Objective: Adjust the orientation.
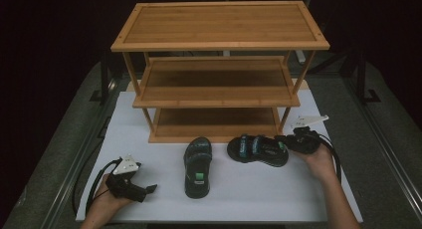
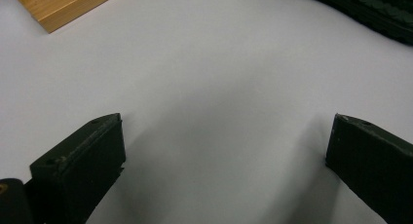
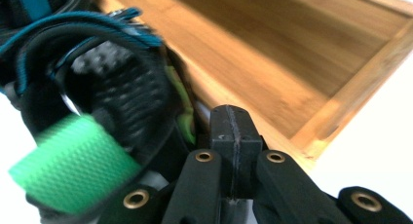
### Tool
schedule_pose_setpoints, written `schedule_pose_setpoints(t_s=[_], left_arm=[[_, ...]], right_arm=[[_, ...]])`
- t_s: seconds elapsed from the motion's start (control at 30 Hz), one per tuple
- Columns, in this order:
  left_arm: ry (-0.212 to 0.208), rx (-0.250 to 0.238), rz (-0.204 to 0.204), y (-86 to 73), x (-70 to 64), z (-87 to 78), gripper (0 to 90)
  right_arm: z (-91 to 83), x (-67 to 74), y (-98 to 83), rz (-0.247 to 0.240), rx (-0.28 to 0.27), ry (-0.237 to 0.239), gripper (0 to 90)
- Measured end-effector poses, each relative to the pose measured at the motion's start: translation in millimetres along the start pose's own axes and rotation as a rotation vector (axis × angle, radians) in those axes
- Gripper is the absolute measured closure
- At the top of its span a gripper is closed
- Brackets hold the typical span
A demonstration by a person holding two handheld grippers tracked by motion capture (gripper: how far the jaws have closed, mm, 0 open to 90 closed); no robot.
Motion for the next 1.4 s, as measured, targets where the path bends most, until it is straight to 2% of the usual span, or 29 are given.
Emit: schedule_pose_setpoints(t_s=[0.07,0.17,0.27,0.43,0.47,0.5,0.6,0.7,0.73,0.77,0.8,0.83,0.93,1.0,1.07,1.2,1.4], left_arm=[[0.000,0.000,0.000,0.0,0.0,0.0,0.2],[0.000,-0.001,0.001,0.1,0.1,0.0,0.2],[0.001,-0.001,0.001,0.1,0.2,0.0,0.2],[0.001,-0.002,0.000,0.1,0.0,0.1,0.2],[0.001,-0.002,0.000,0.1,0.0,0.1,0.2],[0.001,-0.002,0.000,0.1,0.0,0.1,0.2],[0.001,-0.002,0.000,0.1,0.0,0.1,0.2],[0.002,-0.003,0.000,0.1,0.0,0.1,0.3],[0.002,-0.003,0.000,0.1,0.0,0.1,0.3],[0.002,-0.002,0.000,0.1,0.0,0.1,0.3],[0.001,-0.002,0.000,0.1,-0.1,0.1,0.3],[0.001,-0.002,0.000,0.1,0.0,0.1,0.3],[0.000,-0.002,-0.001,0.1,0.0,0.1,0.2],[0.000,-0.002,0.000,0.1,0.0,0.0,0.3],[0.001,-0.002,0.000,0.1,0.0,0.1,0.3],[0.001,-0.003,0.000,0.1,0.0,0.1,0.2],[0.002,-0.003,0.000,0.1,0.0,0.1,0.3]], right_arm=[[-9.6,-3.5,2.7,0.017,-0.032,-0.032,85.2],[-28.5,-3.4,8.5,0.037,-0.093,-0.032,79.1],[-41.7,4.9,12.8,0.027,-0.126,-0.012,73.2],[-52.8,26.9,18.7,-0.009,-0.138,0.033,65.8],[-52.8,26.9,18.7,-0.009,-0.138,0.033,65.8],[-56.5,36.5,19.5,-0.028,-0.139,0.067,62.2],[-59.4,48.1,19.5,-0.056,-0.136,0.099,56.5],[-52.5,50.2,18.3,-0.082,-0.105,0.096,54.8],[-52.5,50.2,18.3,-0.082,-0.105,0.096,54.8],[-43.7,46.7,16.6,-0.084,-0.076,0.092,57.1],[-40.6,45.3,15.9,-0.084,-0.068,0.092,64.9],[-39.2,44.3,15.7,-0.088,-0.067,0.089,68.4],[-40.7,43.9,16.5,-0.083,-0.069,0.086,74.4],[-41.8,45.4,15.5,-0.091,-0.063,0.081,82.1],[-41.9,46.9,14.8,-0.092,-0.058,0.082,84.0],[-46.3,61.7,17.2,-0.102,-0.053,0.117,84.5],[-47.5,94.3,15.0,-0.162,-0.015,0.166,84.4]])
Point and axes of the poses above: each handheld gripper's, and its own axes: z roughly forward along the jaws, y roughly out of its top, x roughly to its left, the point moved 7 cm from there along z, roughly forward along the jaws, and after that the axes turned 8 degrees about y, right-handed, at the moved point
